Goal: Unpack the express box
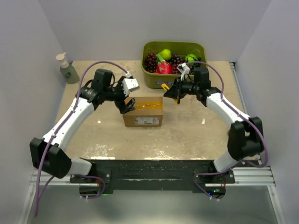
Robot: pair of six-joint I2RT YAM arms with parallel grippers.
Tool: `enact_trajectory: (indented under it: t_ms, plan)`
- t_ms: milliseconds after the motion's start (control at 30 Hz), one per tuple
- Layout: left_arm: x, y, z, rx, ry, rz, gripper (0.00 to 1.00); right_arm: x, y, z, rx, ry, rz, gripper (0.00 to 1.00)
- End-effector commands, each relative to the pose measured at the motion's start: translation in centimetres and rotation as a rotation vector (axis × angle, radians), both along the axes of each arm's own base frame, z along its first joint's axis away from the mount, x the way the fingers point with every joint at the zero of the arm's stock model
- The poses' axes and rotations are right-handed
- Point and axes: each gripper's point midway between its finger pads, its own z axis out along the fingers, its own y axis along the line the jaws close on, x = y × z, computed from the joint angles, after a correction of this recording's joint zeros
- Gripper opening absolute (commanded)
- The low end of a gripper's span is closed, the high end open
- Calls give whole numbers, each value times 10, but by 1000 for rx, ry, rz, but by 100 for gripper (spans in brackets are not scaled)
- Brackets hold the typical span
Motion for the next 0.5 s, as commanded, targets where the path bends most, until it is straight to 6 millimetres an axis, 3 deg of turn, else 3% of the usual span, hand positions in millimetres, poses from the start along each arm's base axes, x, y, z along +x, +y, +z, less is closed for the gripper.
enact_trajectory:
  t_ms: [0,33,167,467]
  plan:
    - [5,-44,5,35,-48,-175,93,-19,-27,30,-12,-93,-28,0]
    - [14,-53,15,9,-70,-174,92,-20,-33,26,0,-64,-45,0]
    - [24,-76,4,-13,-46,-227,86,-33,-51,-7,35,96,-91,0]
    - [36,-88,-41,59,19,-307,87,-58,-55,-26,84,138,-131,0]
